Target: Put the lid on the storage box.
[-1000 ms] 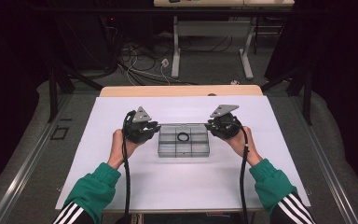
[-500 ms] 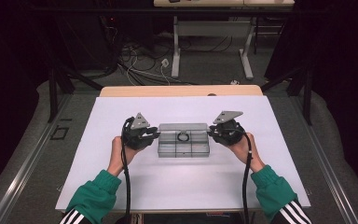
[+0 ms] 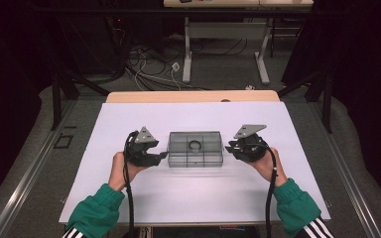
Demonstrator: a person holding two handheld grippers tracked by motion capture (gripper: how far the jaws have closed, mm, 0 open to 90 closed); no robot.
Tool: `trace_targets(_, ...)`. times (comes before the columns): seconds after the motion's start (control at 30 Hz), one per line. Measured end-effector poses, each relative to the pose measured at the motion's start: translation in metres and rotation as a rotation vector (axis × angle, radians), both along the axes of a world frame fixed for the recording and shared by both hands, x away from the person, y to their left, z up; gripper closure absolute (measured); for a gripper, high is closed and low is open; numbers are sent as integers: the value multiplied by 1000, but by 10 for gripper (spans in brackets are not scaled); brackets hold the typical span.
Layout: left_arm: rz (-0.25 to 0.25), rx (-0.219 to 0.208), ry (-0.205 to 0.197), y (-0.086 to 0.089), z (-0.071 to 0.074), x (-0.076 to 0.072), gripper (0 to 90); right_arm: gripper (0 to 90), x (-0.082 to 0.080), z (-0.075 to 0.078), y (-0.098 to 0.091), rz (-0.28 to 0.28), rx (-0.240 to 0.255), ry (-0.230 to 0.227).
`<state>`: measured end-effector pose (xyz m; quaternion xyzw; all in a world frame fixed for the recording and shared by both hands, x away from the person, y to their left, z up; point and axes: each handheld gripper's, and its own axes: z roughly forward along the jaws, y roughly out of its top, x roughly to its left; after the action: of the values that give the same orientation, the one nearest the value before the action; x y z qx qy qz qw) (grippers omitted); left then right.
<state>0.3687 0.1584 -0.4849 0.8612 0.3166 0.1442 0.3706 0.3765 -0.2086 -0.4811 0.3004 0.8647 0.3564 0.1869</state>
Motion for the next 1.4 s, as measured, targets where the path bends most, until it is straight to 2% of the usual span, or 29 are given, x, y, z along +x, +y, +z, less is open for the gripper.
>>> trace_targets(0.07,-2,21,28,5,-2,-5,241,557,-5,-2,-5,4,3,23)
trace_targets(0.13,-7,38,34,8,-4,-10,158,451,-11,-3,-10,16,18,50)
trace_targets(0.17,-9,46,39,9,-5,-13,154,386,-13,-4,-12,18,22,64)
trace_targets(0.3,-10,59,47,12,-8,-21,62,221,-21,-7,-19,24,47,102)
trace_targets(0.37,-6,54,47,14,-8,-25,21,165,-24,-10,-20,24,58,96)
trace_targets(0.4,-4,55,48,15,-8,-27,8,153,-25,-10,-21,25,60,109)
trace_targets(0.53,6,59,44,19,-12,-36,0,95,-31,-12,-22,32,67,105)
trace_targets(0.6,9,65,46,21,-14,-40,0,70,-34,-12,-23,38,63,118)
trace_targets(0.8,17,78,56,28,-20,-50,0,18,-42,-16,-23,31,63,109)
trace_targets(0.9,26,85,47,31,-23,-56,0,4,-46,-19,-24,31,63,100)
trace_targets(0.93,23,85,49,32,-24,-57,0,3,-48,-19,-25,34,47,105)
trace_targets(0.97,27,83,51,33,-25,-59,0,3,-49,-20,-25,31,52,88)
trace_targets(1.1,31,88,45,38,-30,-66,0,2,-56,-26,-28,20,51,72)
trace_targets(1.33,37,88,38,45,-36,-77,0,0,-66,-32,-32,15,55,69)
trace_targets(1.37,36,84,26,46,-37,-78,0,0,-67,-33,-34,7,55,73)
trace_targets(1.4,39,83,35,46,-37,-80,0,0,-69,-34,-35,5,62,78)
